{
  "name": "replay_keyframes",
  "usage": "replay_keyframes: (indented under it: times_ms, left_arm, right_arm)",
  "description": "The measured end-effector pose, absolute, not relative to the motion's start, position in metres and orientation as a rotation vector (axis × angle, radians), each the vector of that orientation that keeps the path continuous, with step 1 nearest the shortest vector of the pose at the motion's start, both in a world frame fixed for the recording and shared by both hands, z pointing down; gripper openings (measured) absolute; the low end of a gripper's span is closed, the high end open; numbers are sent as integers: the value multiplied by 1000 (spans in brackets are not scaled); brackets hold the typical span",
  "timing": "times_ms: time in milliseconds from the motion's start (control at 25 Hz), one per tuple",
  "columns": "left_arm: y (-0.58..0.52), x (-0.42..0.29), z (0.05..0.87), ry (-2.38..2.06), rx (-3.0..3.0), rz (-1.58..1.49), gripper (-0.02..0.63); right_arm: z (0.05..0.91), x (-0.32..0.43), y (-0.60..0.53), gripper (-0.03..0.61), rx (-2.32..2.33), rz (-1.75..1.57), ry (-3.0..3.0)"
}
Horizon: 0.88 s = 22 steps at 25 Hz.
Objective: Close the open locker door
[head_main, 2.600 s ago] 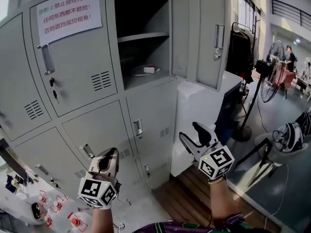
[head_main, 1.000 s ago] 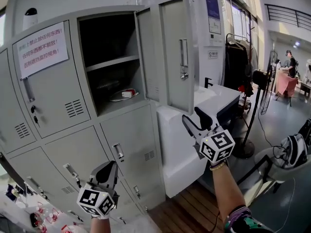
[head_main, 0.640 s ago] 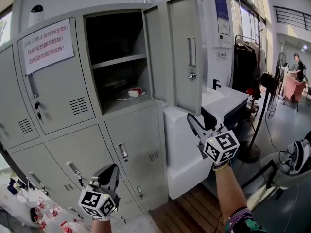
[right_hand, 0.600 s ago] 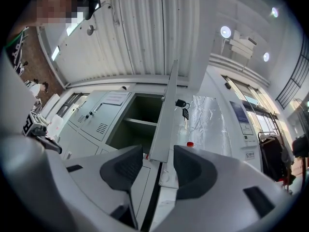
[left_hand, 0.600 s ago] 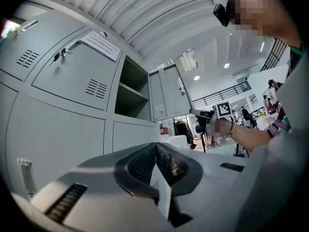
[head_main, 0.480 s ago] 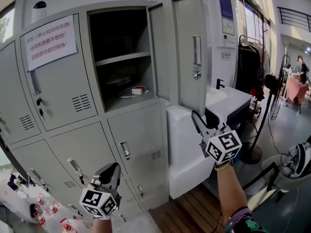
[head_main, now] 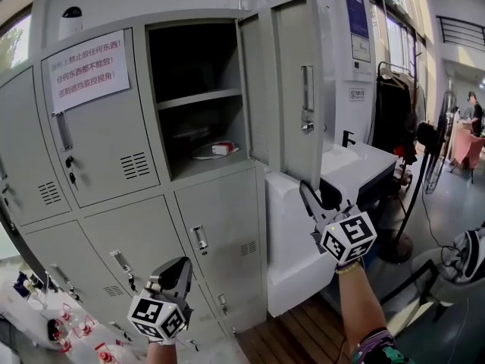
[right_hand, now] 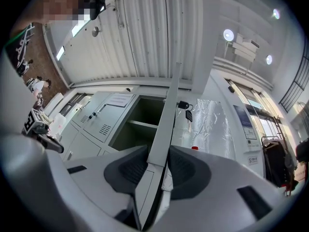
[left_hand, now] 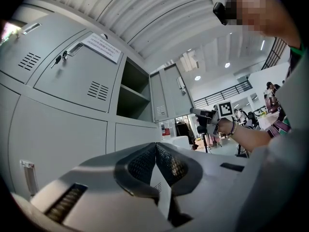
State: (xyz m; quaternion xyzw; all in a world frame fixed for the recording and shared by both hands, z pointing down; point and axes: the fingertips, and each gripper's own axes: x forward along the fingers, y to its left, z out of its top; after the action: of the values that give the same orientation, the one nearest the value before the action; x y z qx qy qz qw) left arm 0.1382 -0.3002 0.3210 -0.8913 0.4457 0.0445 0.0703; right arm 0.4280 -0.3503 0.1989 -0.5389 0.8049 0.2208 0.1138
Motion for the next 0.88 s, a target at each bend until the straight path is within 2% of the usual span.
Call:
replay_keyframes:
  times_ms: [880]
  left_arm:
    - [-277,81,327,1405,-2653,148,23]
  right_arm:
    - [196,348,-330,146,-1512,758,2438]
